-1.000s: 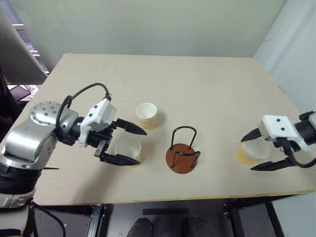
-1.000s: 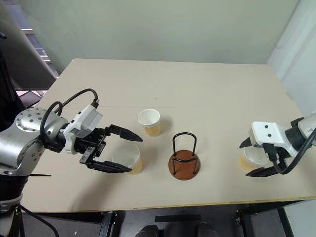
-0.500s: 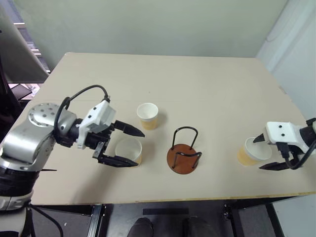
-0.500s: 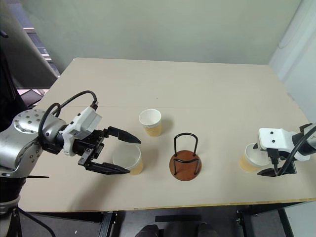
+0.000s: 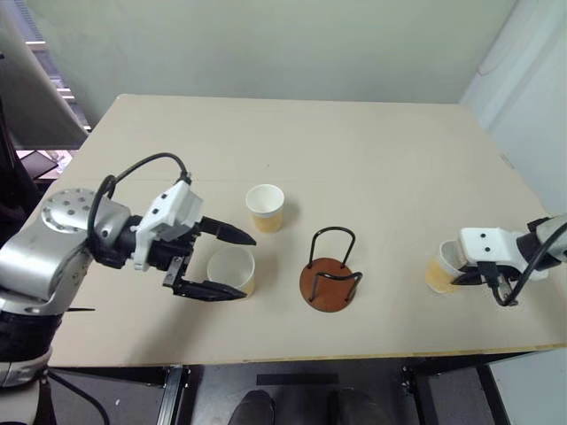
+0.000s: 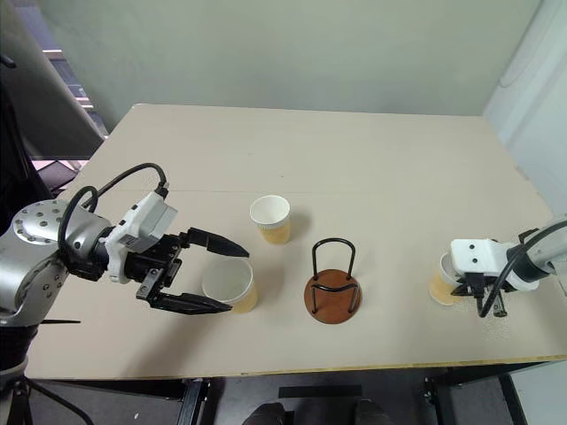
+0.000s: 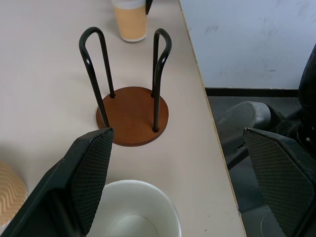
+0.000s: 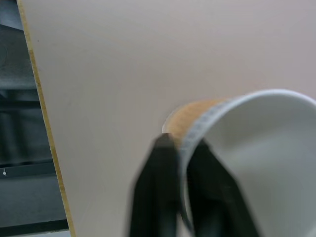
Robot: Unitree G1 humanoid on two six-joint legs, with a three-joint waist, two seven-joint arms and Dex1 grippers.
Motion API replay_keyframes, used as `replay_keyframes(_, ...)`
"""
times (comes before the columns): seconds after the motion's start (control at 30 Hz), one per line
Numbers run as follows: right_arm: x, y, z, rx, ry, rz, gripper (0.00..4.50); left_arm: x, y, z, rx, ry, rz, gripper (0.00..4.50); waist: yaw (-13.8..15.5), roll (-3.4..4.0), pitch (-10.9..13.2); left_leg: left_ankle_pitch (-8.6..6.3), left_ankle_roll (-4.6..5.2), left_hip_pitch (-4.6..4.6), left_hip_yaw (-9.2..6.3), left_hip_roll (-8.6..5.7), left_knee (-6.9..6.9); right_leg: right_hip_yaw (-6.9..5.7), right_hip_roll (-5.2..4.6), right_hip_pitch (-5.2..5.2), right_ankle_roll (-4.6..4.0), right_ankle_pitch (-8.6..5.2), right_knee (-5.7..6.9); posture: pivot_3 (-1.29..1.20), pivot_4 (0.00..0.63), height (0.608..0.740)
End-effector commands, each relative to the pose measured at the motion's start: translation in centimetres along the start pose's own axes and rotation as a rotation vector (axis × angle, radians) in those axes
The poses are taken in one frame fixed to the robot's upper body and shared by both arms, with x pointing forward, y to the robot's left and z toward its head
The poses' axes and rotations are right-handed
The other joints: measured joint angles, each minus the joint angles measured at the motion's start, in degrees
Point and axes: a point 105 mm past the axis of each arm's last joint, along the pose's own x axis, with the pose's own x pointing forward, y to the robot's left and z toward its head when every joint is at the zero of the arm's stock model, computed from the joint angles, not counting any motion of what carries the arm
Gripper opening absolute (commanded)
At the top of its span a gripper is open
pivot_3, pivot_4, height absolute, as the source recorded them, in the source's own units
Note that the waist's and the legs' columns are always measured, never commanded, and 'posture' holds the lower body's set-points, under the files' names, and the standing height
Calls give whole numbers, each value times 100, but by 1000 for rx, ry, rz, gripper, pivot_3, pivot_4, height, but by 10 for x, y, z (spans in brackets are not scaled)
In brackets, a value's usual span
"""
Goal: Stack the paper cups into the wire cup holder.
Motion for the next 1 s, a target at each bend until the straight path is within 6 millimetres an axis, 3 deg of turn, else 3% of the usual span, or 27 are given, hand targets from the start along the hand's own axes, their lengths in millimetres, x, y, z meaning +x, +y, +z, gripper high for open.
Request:
replay_keyframes(0.03, -31, -4, 28, -78, -89, -17, 31, -5, -3, 9, 40, -1, 18, 4500, -4, 1, 0, 0, 0, 0, 1, 0, 0, 0, 0, 0, 0, 0, 1, 0, 150, 740)
replay_keyframes(0.1, -48, -6, 53, -138, -179, -24, 31, -6, -3, 9, 38, 0, 23, 4500, -10, 4, 1, 0, -1, 0, 6, -2, 0, 2, 2, -1, 0, 0, 0, 0, 150, 740)
replay_keyframes(0.27, -90, -11, 138, -380, -471, -57, 31, -5, -1, 8, 39, 0, 29, 4500, -56, 5, -2, 3, -4, 2, 13, -4, -1, -2, 18, -3, -1, -1, 0, 0, 150, 740)
replay_keyframes(0.33, -95, -8, 169, -470, -570, -24, 31, -5, 0, 8, 40, 1, 32, 4500, -89, 1, -4, 2, -4, 5, 2, 14, -1, 0, 35, -2, -2, -1, -5, 0, 150, 740)
replay_keyframes(0.4, -89, -5, 185, -516, -602, 14, 31, -5, 1, 8, 42, 2, 36, 4500, -97, 2, -4, 3, -5, 8, 3, 18, 0, -4, 49, -4, -2, -1, -3, 0, 150, 740)
replay_keyframes(0.63, -59, -5, 188, -564, -545, 73, 31, -6, 0, 8, 41, 7, 49, 4500, -15, 3, -2, 3, -6, -7, -11, 18, 6, -6, 31, -7, -4, -1, -3, 0, 150, 740)
replay_keyframes(0.83, -47, 7, 183, -580, -528, 145, 31, -9, -4, 7, 27, 16, 68, 4500, -24, 3, -2, 4, -8, -7, -4, 21, 2, 0, 30, -7, -4, -1, -3, 0, 150, 740)
replay_keyframes(1.0, -36, 5, 179, -589, -498, 144, 31, -11, -6, 6, 24, 20, 77, 4500, -25, 3, -2, 4, -9, -2, -2, 22, 4, 2, 31, -6, -7, -2, 1, 0, 150, 740)
